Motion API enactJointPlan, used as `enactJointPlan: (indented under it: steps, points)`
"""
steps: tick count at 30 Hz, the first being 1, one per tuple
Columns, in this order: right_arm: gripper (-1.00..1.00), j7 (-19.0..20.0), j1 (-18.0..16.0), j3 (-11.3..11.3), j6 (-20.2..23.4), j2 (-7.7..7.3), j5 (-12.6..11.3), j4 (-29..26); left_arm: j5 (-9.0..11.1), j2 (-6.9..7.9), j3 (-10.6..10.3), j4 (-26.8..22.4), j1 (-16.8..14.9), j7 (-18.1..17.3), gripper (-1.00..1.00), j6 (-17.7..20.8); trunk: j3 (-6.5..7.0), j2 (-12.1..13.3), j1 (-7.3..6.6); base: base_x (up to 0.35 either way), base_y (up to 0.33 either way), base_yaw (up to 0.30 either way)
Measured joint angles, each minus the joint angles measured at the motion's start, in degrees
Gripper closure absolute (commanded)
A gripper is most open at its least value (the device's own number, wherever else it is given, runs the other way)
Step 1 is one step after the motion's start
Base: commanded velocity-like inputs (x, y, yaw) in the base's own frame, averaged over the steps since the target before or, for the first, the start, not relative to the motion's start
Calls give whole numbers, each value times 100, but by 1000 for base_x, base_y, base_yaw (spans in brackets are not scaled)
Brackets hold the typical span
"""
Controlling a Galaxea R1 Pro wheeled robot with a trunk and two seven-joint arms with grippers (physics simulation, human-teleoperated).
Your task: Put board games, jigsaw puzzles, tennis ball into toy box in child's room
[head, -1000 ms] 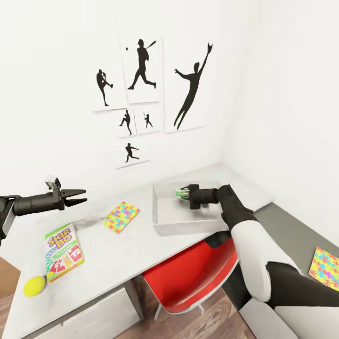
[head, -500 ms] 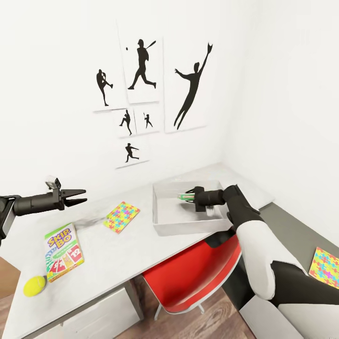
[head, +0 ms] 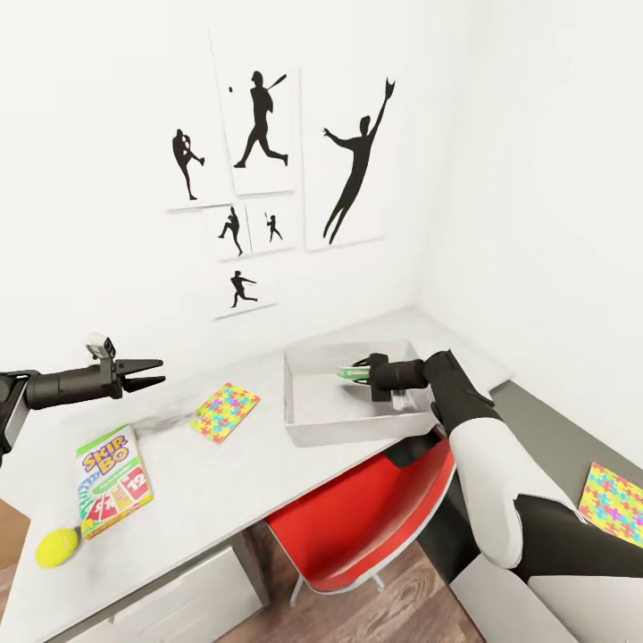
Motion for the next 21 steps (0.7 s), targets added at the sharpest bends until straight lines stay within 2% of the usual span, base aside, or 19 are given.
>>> enactJointPlan:
  steps: [12, 21]
  points:
    - [100, 34, 1, 0, 19, -4, -3, 0, 0, 0, -14, 0, 0, 0, -100, 0, -5, 0, 0, 0, 0, -3]
    - [100, 60, -2, 0, 43, -2, 1, -17, 0, 0, -16, 0, 0, 0, -100, 0, -69, 0, 0, 0, 0, 0]
